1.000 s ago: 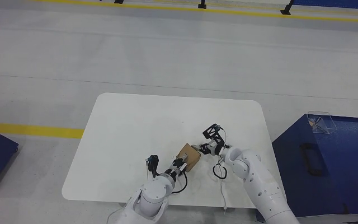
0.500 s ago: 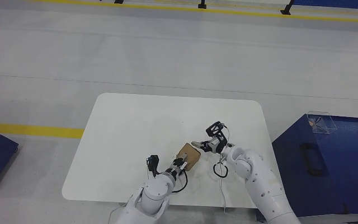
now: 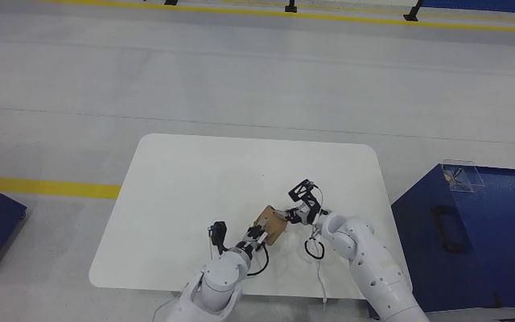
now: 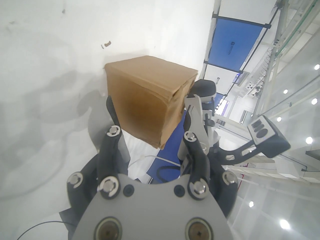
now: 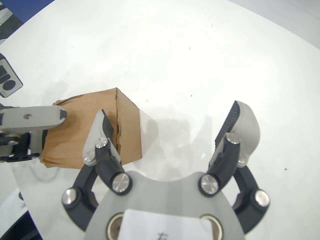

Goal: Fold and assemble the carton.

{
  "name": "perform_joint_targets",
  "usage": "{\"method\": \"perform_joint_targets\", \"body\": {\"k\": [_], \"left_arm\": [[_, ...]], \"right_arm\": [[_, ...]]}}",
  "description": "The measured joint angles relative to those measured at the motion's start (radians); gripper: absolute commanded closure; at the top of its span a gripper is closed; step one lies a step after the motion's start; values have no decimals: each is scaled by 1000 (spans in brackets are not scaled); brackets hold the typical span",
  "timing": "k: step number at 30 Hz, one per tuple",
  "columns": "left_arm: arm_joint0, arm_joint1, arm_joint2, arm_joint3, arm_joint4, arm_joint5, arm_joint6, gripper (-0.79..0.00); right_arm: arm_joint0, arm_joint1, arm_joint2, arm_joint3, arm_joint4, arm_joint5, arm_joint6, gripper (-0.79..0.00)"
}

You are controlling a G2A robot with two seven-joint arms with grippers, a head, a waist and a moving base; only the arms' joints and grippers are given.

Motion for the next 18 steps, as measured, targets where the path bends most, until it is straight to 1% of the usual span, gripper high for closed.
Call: {"method": "perform_joint_targets", "body": {"k": [1,4,5,6,7,8,10,11,12,13,15,17,18], "left_arm": [[10,2,-1,-16,13,-14,3,-533],[48,11,-1,-72,79,-67,17,-597],[63,15,2,-91,114,-94,24,-736],[74,18,6,-104,147,-117,31,-785],[85,22,11,-115,188,-148,43,-785],[101,28,18,-127,261,-198,75,-785],[121,33,27,-130,396,-275,161,-785],[123,34,28,-130,471,-297,209,-785],[123,34,28,-129,506,-294,224,-785],[122,33,28,-129,521,-283,220,-785],[122,33,27,-129,480,-272,175,-785],[121,33,27,-129,408,-273,166,-785],[118,35,27,-127,402,-271,169,-785]], "right_arm": [[0,0,-1,0,1,-1,0,-785],[-2,2,4,-8,10,-10,-3,-785],[-5,4,11,-15,18,-18,-6,-785],[-7,5,19,-20,27,-23,-10,-785],[-9,7,28,-27,33,-25,-14,-785],[-11,10,40,-34,39,-21,-18,-785],[-13,13,54,-41,38,-2,-23,-785],[-12,13,59,-43,29,20,-27,-785],[-11,13,58,-43,14,43,-30,-785],[-9,12,54,-41,-6,71,-34,-785],[0,7,29,-26,-52,130,-38,-785],[20,-1,-3,1,-77,160,-36,-785],[30,-5,-18,15,-85,164,-37,-785]]}}
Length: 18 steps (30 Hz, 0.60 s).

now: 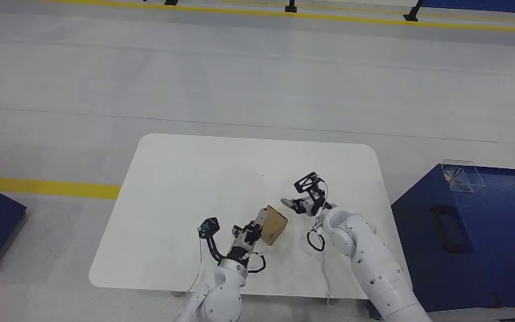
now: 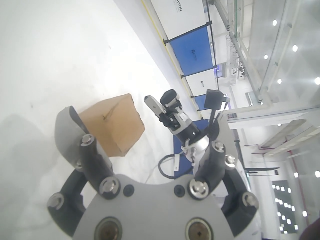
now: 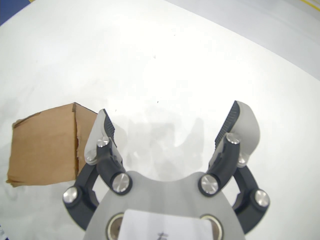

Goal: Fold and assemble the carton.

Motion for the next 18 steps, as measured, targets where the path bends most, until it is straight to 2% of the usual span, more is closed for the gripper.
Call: {"method": "perform_joint_targets", "body": {"k": [1,4,10,12,13,16,18], "left_arm": [[-4,3,0,2,15,7,11,-785],[-15,14,15,9,202,23,64,-785],[2,64,-13,-8,741,-61,-38,-785],[17,80,-21,-15,886,-117,-80,-785],[24,87,-32,-24,931,-175,-107,-785],[35,104,-68,-39,946,-293,-143,-785],[47,114,-82,-49,1005,-335,-150,-785]], "right_arm": [[11,-4,-14,15,-7,1,0,-785],[45,-16,-55,65,-15,-13,-7,-785],[86,-30,-108,113,7,-126,-18,-785],[93,-33,-118,118,12,-164,-19,-785],[97,-35,-125,121,14,-176,-19,-785],[101,-40,-142,121,15,-189,-30,-785],[101,-42,-147,122,14,-187,-41,-785]]}}
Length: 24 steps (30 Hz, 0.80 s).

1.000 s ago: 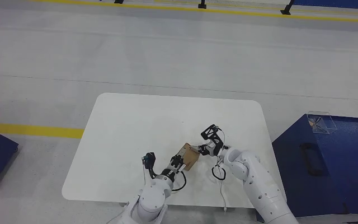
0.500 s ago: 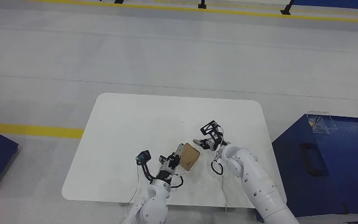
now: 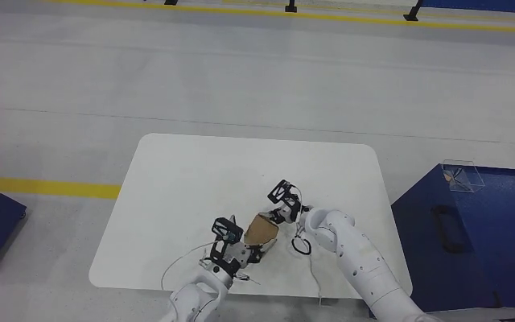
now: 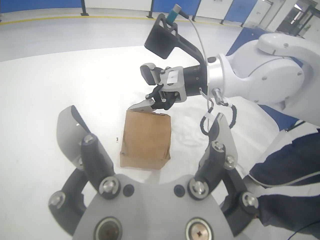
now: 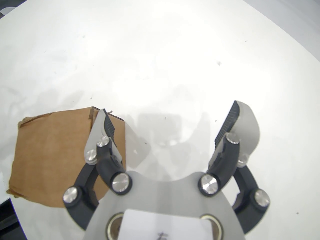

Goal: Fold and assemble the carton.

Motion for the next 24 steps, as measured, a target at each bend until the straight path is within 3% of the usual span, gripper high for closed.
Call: {"method": "perform_joint_targets", "body": {"k": [5,10,24], "left_arm": [[14,13,2,-1,144,-27,-60,-785],[-4,12,21,38,167,-12,-79,-785],[-120,-12,83,273,107,56,2,-785]], "right_arm": [[-3,2,21,18,24,18,-30,-785],[-10,6,56,33,62,48,-49,-785],[-11,6,59,34,63,50,-47,-785]]}}
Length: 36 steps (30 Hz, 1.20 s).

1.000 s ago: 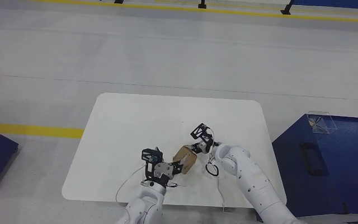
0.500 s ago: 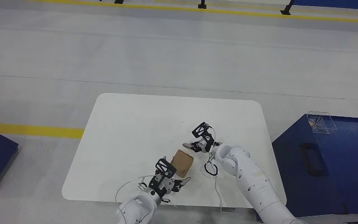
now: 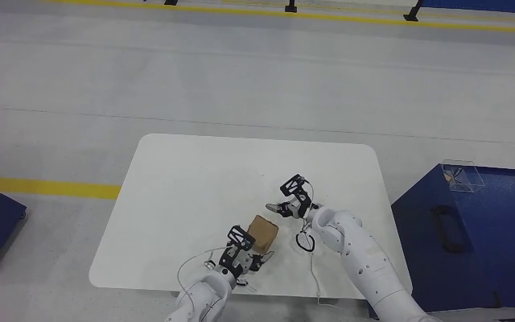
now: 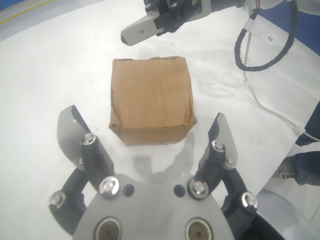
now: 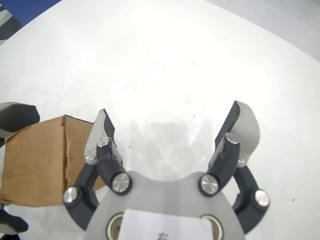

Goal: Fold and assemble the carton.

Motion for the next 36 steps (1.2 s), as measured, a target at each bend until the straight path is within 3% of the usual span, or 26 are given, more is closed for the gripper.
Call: {"method": "perform_joint_targets", "body": {"k": [5,11,12,13,15,17,24,28,31,36], "left_arm": [[-24,-5,4,53,-28,7,34,-733],[-27,-7,13,71,-27,14,74,-610],[-27,-7,15,73,-27,15,76,-557],[-27,-8,17,74,-27,16,78,-406],[-28,-9,22,76,-27,15,81,-256],[-30,-10,28,76,-24,15,89,0],[-26,-12,30,51,-73,-4,72,0],[-2,-11,9,-43,-146,8,1,0],[39,-12,4,-186,-187,99,-169,0],[54,-23,21,-450,-167,370,-610,0]], "right_arm": [[0,0,0,0,0,0,0,-785],[0,0,0,0,0,0,0,-785],[0,0,0,0,0,0,0,-785],[0,0,0,0,0,0,0,-785],[0,0,0,0,0,0,0,-785],[0,0,0,0,0,0,0,-785],[-6,1,6,-4,3,11,-5,-785],[-23,12,53,-23,7,62,-37,-785],[-41,23,103,-45,20,99,-66,-785],[-80,40,171,-97,24,127,-78,-785]]}}
